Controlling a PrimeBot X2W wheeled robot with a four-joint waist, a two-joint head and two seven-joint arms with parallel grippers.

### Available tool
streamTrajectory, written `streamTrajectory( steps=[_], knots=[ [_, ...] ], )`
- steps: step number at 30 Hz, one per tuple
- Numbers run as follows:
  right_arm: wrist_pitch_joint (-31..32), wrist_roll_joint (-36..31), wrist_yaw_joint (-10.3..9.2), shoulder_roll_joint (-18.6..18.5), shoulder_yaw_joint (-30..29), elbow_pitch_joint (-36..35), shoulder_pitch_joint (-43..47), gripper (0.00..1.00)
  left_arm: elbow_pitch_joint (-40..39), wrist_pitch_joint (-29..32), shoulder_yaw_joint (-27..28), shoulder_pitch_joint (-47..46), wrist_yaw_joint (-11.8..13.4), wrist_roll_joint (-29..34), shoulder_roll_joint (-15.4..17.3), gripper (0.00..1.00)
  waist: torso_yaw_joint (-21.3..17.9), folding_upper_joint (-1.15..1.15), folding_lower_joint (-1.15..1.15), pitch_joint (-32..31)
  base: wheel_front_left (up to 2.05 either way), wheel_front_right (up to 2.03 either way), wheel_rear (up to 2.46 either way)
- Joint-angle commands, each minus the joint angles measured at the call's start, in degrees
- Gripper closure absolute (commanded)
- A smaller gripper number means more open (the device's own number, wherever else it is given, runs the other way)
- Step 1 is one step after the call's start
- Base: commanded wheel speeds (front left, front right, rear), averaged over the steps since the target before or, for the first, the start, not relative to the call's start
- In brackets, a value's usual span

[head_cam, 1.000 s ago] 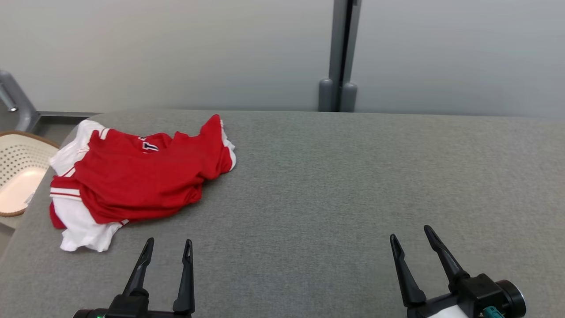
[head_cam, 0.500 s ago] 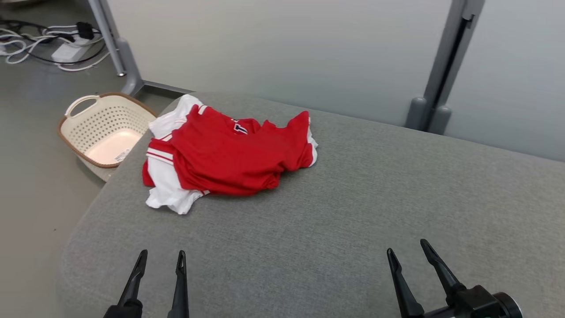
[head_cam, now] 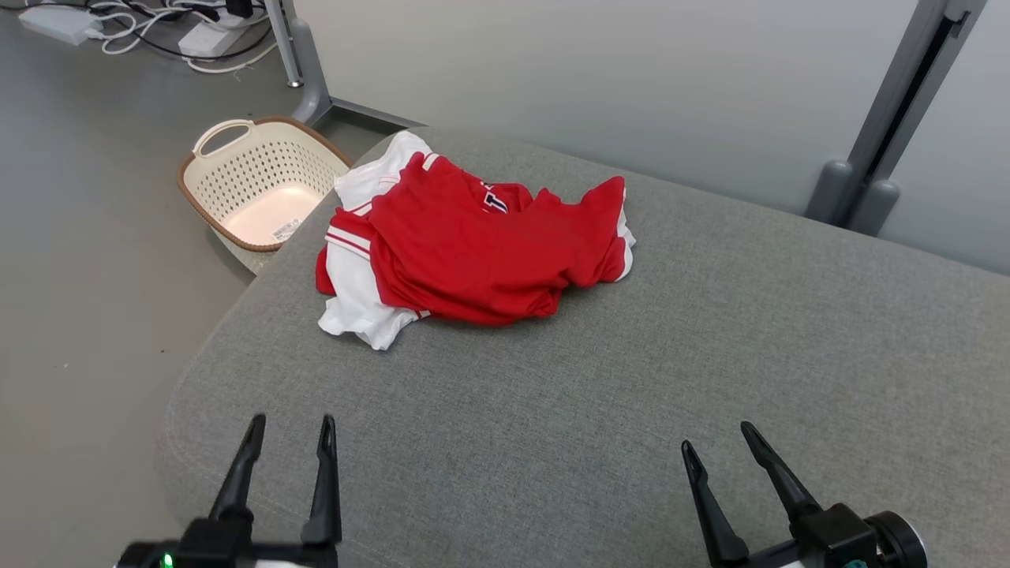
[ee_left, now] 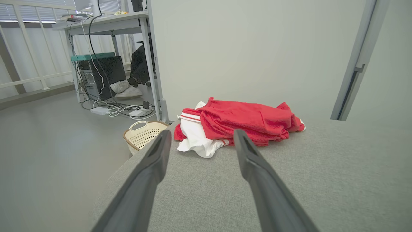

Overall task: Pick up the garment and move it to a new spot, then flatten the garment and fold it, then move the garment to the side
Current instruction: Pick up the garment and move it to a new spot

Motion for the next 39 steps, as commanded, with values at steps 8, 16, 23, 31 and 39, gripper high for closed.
streamTrajectory(
  steps=[8,16,23,31,39],
  knots=[
    [-0.08,-2.71,-0.02,-1.97,-2.18,-1.23,-2.90,0.00,-1.68,-0.07,2.44,-16.76,-6.57,2.19,0.47,0.00,-1.40,0.00,0.00,7.80,0.00,0.00,0.00],
    [-0.08,-3.50,-0.03,-5.63,-3.23,-2.96,-5.08,0.00,10.64,-0.07,1.15,-32.11,-9.47,1.38,0.43,0.00,-4.76,0.00,0.00,14.99,0.00,0.00,0.00],
    [-0.08,-3.57,-0.03,-7.84,-3.86,-3.54,-5.76,0.00,32.70,-0.09,-0.40,-44.26,-8.04,-1.20,0.24,0.00,-7.78,0.00,0.00,18.29,0.00,0.00,0.00],
    [-0.08,-3.26,-0.03,-9.67,-4.31,-3.71,-4.26,0.00,51.14,2.44,-9.35,-53.72,-4.90,-10.79,0.27,0.00,-8.62,0.00,0.00,19.88,0.00,0.00,0.00],
    [-0.08,-3.17,-0.03,-9.94,-3.62,-3.97,-5.14,0.00,60.79,6.81,-17.97,-57.07,-1.54,-17.58,0.27,0.00,-9.42,0.00,0.00,20.97,0.00,0.00,0.00]
  ],
)
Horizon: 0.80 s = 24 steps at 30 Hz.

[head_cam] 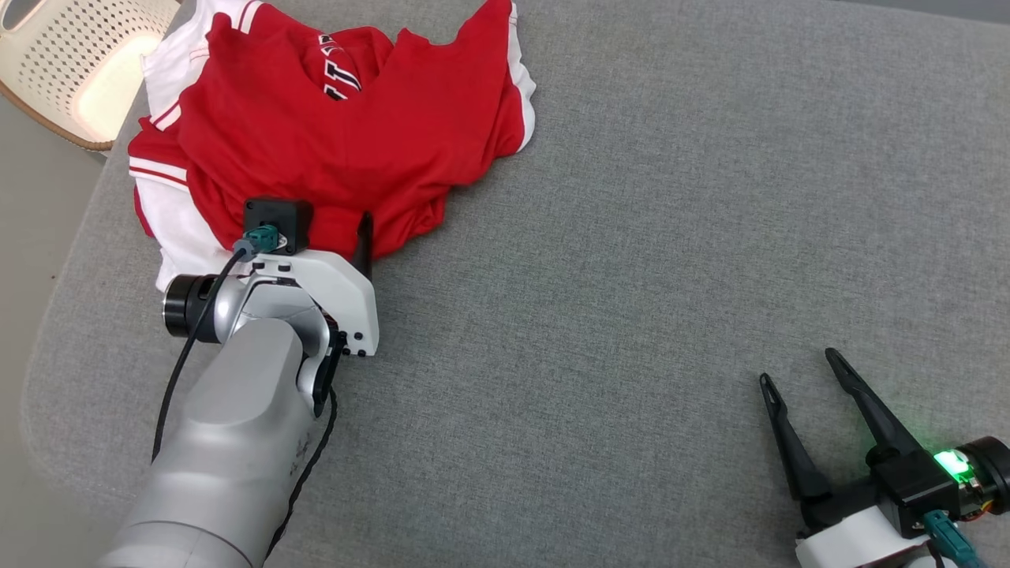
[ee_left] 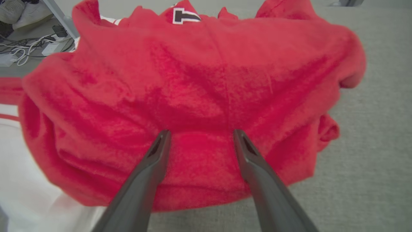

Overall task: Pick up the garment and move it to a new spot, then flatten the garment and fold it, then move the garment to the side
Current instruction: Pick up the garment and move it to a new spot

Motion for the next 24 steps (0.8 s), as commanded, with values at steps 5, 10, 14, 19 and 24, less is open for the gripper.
streamTrajectory(
  steps=[5,10,14,19,24],
  knots=[
    [-0.08,0.41,-0.04,-0.03,-0.32,0.30,-0.39,0.00,2.71,-3.33,-3.02,-1.60,0.46,-3.08,0.32,1.00,-0.40,0.00,0.00,0.08,0.00,0.00,0.00],
    [-0.08,0.70,-0.04,1.15,-0.41,0.57,-1.17,0.00,3.12,-6.60,-2.43,-2.41,0.10,-4.20,0.28,1.00,-0.80,0.00,0.00,-1.33,0.00,0.00,0.00],
    [-0.08,1.07,-0.04,2.80,-0.03,1.02,-2.12,0.00,-1.17,-6.99,0.13,-1.60,-0.91,-4.60,1.79,1.00,-1.63,0.00,0.00,-3.31,0.00,0.00,0.00],
    [-0.08,1.49,-0.04,5.12,0.08,1.38,-3.40,0.00,-8.86,-6.92,3.19,1.16,-1.96,-3.48,3.53,1.00,-3.39,0.00,0.00,-5.49,0.00,0.00,0.00],
    [-0.08,2.24,-0.04,7.69,0.12,2.18,-4.53,0.00,-18.66,-6.94,6.55,3.76,-2.74,-1.48,5.86,1.00,-6.78,0.00,0.00,-7.79,0.00,0.00,0.00]
  ],
)
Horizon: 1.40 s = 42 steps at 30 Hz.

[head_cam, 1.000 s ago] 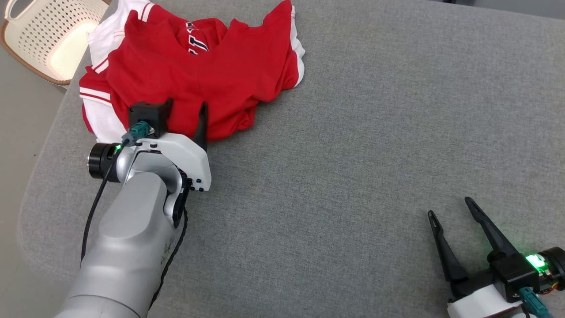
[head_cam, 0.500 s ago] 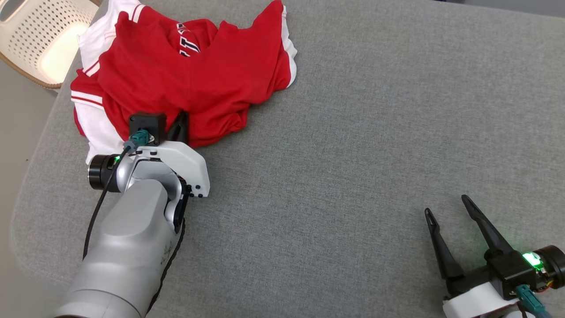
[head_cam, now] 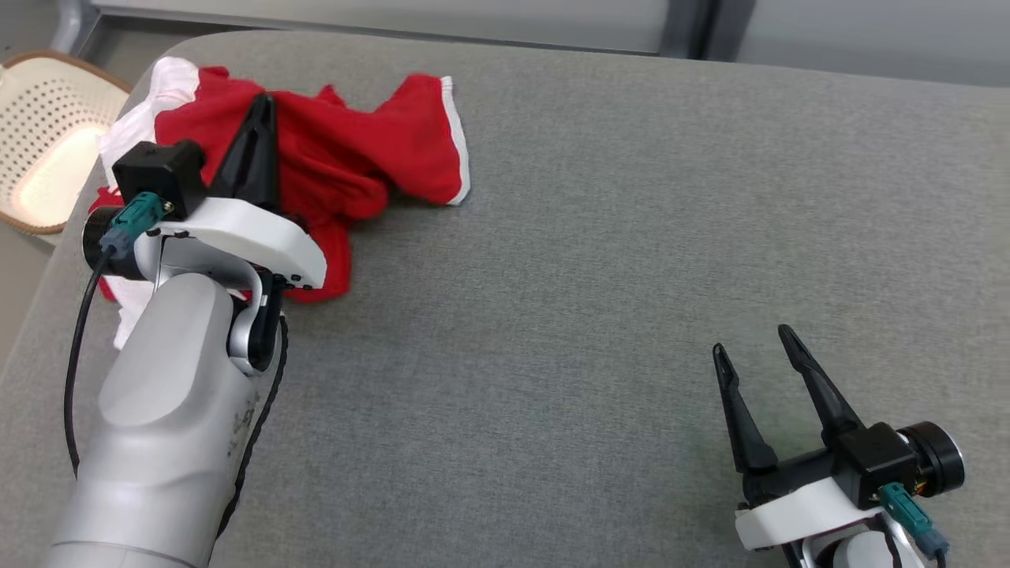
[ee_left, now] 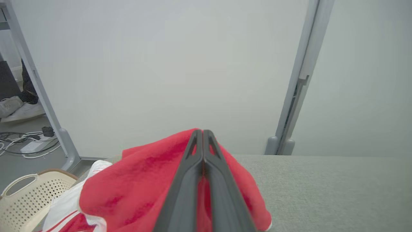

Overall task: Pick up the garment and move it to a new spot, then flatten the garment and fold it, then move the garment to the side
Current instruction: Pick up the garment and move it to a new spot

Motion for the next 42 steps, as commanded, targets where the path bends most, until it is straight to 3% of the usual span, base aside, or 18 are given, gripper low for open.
streamTrajectory(
  steps=[1,11,16,22,25,29,30,31,32,37,42],
  knots=[
    [-0.08,0.39,-0.04,0.22,-0.16,0.22,-0.59,0.00,-1.78,-0.11,0.50,0.93,-0.62,0.41,-0.04,1.00,-2.26,0.00,0.00,-1.69,0.00,0.00,0.00],
    [-0.08,2.32,-0.04,1.72,0.11,0.55,-0.77,0.00,-17.24,0.47,-0.26,1.90,-3.99,-0.52,-3.12,1.00,-13.27,0.00,0.00,-6.30,0.00,0.00,0.00],
    [-0.08,4.39,-0.05,1.71,0.66,-0.48,-1.95,0.00,-20.77,3.60,-3.53,-0.16,-3.69,-0.91,-4.51,1.00,-20.71,0.00,0.00,-5.86,0.00,0.00,0.00],
    [-0.08,6.36,-0.04,1.77,0.08,-1.67,-3.03,0.00,-18.42,6.40,-7.42,-0.53,-3.97,-2.94,-5.24,1.00,-29.05,0.00,0.00,-2.58,0.00,0.00,0.00],
    [-0.08,7.69,-0.04,1.79,-0.18,-2.04,-3.33,0.00,-13.18,7.66,-11.32,0.20,-4.46,-3.06,-5.41,1.00,-32.82,0.00,0.00,0.33,0.00,0.00,0.00],
    [-0.08,9.29,-0.04,1.78,0.00,-2.29,-4.19,0.00,-6.34,4.70,-13.35,-0.34,-4.55,-2.01,-5.42,1.00,-34.90,0.00,0.00,2.90,0.00,0.00,0.00],
    [-0.08,9.60,-0.04,1.77,0.12,-2.40,-4.26,0.00,-4.77,3.74,-13.59,-0.73,-4.52,-2.02,-5.44,0.88,-35.09,0.00,0.00,3.33,0.00,0.00,0.00],
    [-0.08,9.82,-0.04,1.77,0.27,-2.45,-4.30,0.00,-3.30,2.94,-13.79,-1.15,-4.49,-2.03,-5.52,0.54,-35.18,0.00,0.00,3.69,0.00,0.00,0.00],
    [-0.08,9.96,-0.04,1.77,0.40,-2.42,-4.31,0.00,-2.40,1.99,-14.06,-1.73,-4.13,-1.58,-5.62,0.00,-35.16,0.00,0.00,3.92,0.00,0.00,0.00],
    [-0.08,9.59,-0.04,1.77,0.91,-2.09,-4.51,0.00,-2.66,-0.06,-15.11,-2.82,-3.15,-0.02,-5.54,0.00,-33.13,0.00,0.00,3.69,0.00,0.00,0.00],
    [-0.07,8.39,-0.04,1.72,1.63,-1.01,-3.44,0.00,-11.34,-0.03,-11.87,2.19,-1.16,1.85,-5.61,0.00,-29.35,0.00,0.00,1.47,0.00,0.00,0.00]
  ],
)
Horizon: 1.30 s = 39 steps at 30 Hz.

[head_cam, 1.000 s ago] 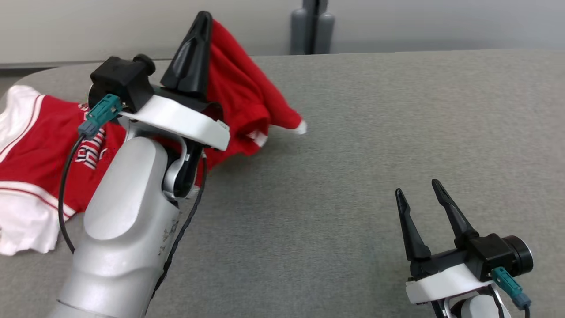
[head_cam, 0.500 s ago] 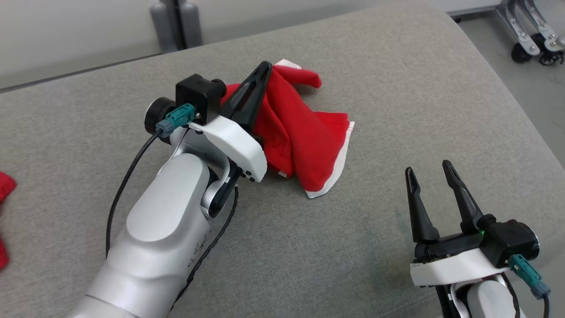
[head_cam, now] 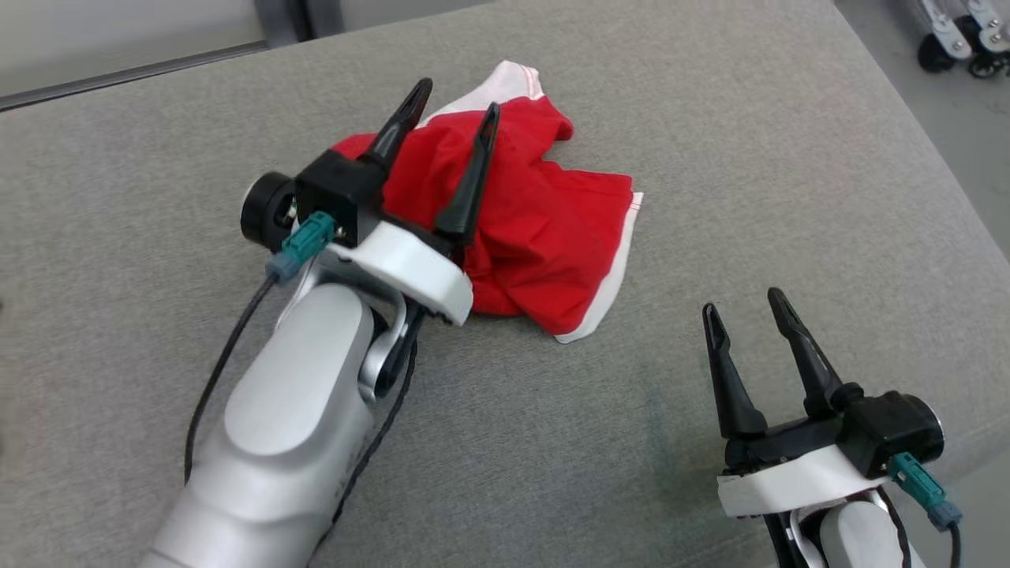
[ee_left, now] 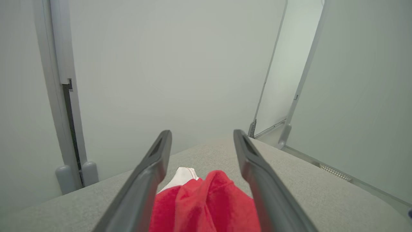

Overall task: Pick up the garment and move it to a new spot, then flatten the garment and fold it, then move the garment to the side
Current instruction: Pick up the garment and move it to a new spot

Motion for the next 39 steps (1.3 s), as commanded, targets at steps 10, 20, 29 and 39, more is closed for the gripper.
streamTrajectory(
  steps=[10,20,29,39],
  knots=[
    [-0.07,-3.21,-0.06,-0.19,1.70,2.87,4.53,0.00,-13.42,-0.04,8.76,24.25,2.48,6.92,0.92,0.00,13.34,0.00,0.00,-10.72,0.00,0.00,0.00],
    [-0.07,-4.38,-0.06,-0.19,1.02,3.00,9.26,0.00,-27.27,-0.02,20.23,46.69,6.05,12.45,0.30,0.00,19.69,0.00,0.00,-17.44,0.00,0.00,0.00],
    [-0.07,-5.39,-0.06,-0.18,0.04,2.61,15.38,0.00,-30.79,-0.02,19.38,57.76,6.46,12.62,0.24,0.00,20.76,0.00,0.00,-22.13,0.00,0.00,0.00],
    [-0.07,-5.11,-0.06,-0.17,-2.35,1.72,15.38,0.00,-32.05,-0.02,19.86,59.55,8.24,15.61,0.26,0.00,20.36,0.00,0.00,-22.61,0.00,0.00,0.00]
  ],
)
